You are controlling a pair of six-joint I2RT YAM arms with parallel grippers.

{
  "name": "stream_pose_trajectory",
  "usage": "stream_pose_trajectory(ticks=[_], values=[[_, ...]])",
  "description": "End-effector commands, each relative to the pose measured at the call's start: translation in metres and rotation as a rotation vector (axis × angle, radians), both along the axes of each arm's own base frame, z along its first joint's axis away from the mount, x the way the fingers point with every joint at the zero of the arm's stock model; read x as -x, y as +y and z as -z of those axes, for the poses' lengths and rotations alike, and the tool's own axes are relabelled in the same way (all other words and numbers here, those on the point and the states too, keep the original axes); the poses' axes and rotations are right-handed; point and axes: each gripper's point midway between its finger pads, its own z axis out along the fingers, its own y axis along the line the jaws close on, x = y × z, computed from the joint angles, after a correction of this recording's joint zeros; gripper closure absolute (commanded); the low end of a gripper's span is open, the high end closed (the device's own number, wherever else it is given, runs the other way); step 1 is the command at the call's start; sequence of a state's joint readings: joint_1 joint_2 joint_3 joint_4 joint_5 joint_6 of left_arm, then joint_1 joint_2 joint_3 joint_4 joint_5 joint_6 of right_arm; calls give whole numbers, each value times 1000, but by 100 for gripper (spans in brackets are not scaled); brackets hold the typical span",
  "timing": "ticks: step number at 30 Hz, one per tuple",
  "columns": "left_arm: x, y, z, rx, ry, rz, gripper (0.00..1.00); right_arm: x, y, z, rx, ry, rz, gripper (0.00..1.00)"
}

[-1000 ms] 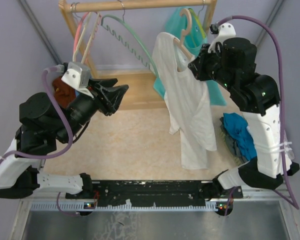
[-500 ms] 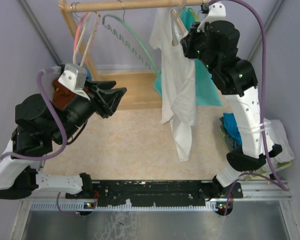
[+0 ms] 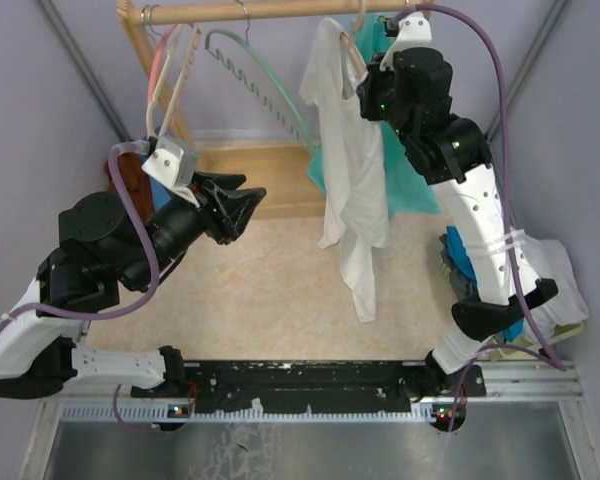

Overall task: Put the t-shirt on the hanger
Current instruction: Place the hanger at the clothesline.

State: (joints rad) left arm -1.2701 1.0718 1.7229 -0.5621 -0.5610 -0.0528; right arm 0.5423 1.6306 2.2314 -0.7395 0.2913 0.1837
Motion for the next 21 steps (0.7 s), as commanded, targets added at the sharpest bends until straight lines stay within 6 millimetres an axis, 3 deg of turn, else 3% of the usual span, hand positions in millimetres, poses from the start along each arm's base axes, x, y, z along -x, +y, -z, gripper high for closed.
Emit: stream_pose_trajectory(ticks=[1, 8, 10, 19, 20, 21], values=[[2, -1, 0, 20, 9, 13, 51, -11, -13, -32, -59, -107, 34, 100], [2, -3, 2, 16, 17, 18, 51, -21, -23, -22, -61, -74, 24, 100], [2, -5, 2, 13, 17, 20, 51, -33, -18, -9, -45, -43, 14, 100], [1, -8, 4, 3, 18, 22, 51, -38, -15, 8, -21, -7, 4, 100], [2, -8, 4, 3, 18, 22, 51, -36, -16, 7, -22, -6, 3, 96], [1, -8, 4, 3, 20, 20, 51, -34, -15, 7, -22, -2, -1, 85]])
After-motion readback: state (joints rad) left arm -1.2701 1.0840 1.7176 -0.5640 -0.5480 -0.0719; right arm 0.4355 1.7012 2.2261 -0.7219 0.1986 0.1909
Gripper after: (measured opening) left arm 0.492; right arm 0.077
